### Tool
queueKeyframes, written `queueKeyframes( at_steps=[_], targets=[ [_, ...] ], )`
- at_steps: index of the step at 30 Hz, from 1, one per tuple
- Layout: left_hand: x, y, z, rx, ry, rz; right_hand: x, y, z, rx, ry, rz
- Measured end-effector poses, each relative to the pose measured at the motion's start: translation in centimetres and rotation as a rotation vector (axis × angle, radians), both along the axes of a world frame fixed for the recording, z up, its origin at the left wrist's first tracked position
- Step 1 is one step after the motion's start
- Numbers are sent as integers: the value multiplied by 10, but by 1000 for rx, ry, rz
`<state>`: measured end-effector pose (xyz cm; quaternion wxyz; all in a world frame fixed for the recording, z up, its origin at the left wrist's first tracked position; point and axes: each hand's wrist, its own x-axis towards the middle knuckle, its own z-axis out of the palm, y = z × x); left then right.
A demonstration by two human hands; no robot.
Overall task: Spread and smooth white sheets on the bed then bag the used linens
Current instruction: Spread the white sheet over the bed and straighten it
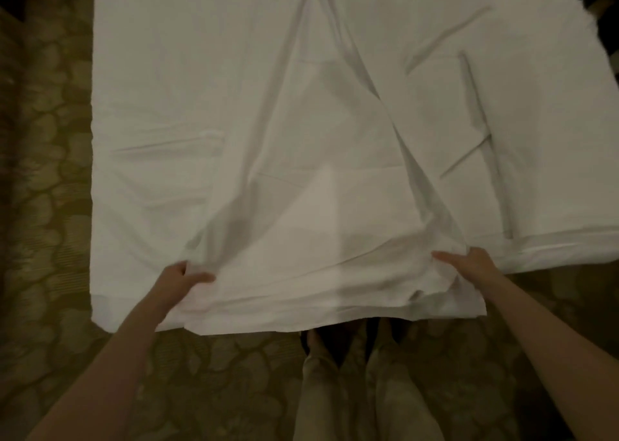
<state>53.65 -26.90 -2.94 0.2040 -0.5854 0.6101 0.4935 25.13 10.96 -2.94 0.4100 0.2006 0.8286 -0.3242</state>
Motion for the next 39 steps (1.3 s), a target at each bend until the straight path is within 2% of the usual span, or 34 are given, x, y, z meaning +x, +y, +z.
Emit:
queueKeyframes(
  at_steps=[3, 6, 10, 12, 14, 16, 19, 20, 23, 25, 30, 35, 39],
  targets=[
    [-29, -23, -3, -3, 159, 230, -11, -16, -4, 43, 161, 64],
    [-57, -34, -10, 123, 243, 446, -22, -33, -10, 108, 338, 156],
    [-85, -41, 1, 303, 406, 514, -42, -49, -10, 106, 526, 180],
    [-82, -53, 5, 289, 524, 623, -52, -54, -1, 64, 549, 119],
    [-68, -66, 5, 120, 551, 734, -53, -53, 2, 56, 523, 86],
    [-53, -67, 1, -79, 435, 707, -40, -49, -4, 89, 450, 130],
    [-37, -56, -10, -331, 202, 330, -24, -46, -24, 98, 288, 197],
    [-36, -54, -13, -350, 158, 219, -25, -46, -27, 123, 260, 221],
    [-40, -73, -15, -254, 81, 120, -45, -59, -30, 183, 304, 333],
    [-58, -90, -11, -128, 82, 185, -63, -80, -28, 192, 380, 366],
    [-143, -123, -14, 19, 235, 323, -111, -144, -37, 295, 558, 447],
    [-237, -152, -30, 100, 314, 386, -169, -212, -47, 382, 861, 727],
    [-293, -178, -34, 162, 325, 404, -224, -269, -44, 328, 883, 818]
  ],
)
